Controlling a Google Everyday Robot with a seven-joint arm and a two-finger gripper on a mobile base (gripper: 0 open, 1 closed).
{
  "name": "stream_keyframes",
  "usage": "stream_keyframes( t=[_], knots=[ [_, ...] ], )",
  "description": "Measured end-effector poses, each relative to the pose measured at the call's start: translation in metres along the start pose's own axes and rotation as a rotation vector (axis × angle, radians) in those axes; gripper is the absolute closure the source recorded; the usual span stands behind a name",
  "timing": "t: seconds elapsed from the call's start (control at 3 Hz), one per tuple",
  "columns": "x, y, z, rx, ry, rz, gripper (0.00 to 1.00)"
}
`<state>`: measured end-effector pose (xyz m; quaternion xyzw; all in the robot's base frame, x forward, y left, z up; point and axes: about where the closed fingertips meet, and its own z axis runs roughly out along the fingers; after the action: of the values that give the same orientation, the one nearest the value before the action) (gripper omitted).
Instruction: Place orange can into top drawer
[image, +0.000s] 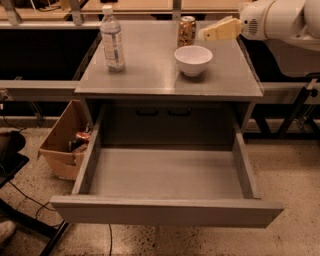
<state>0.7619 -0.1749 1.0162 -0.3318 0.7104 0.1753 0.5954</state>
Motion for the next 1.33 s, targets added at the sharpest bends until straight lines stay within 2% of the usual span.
stream_keyframes(
  t=[0.33,0.67,1.0,1.33],
  knots=[
    [0.020,-0.007,0.077,0.020,-0.013,0.116,0.00],
    [0.024,-0.026,0.143,0.115,-0.081,0.206,0.00],
    [0.020,-0.044,0.192,0.199,-0.151,0.235,0.00],
    [0.012,-0.062,0.230,0.262,-0.194,0.206,0.00]
  ],
)
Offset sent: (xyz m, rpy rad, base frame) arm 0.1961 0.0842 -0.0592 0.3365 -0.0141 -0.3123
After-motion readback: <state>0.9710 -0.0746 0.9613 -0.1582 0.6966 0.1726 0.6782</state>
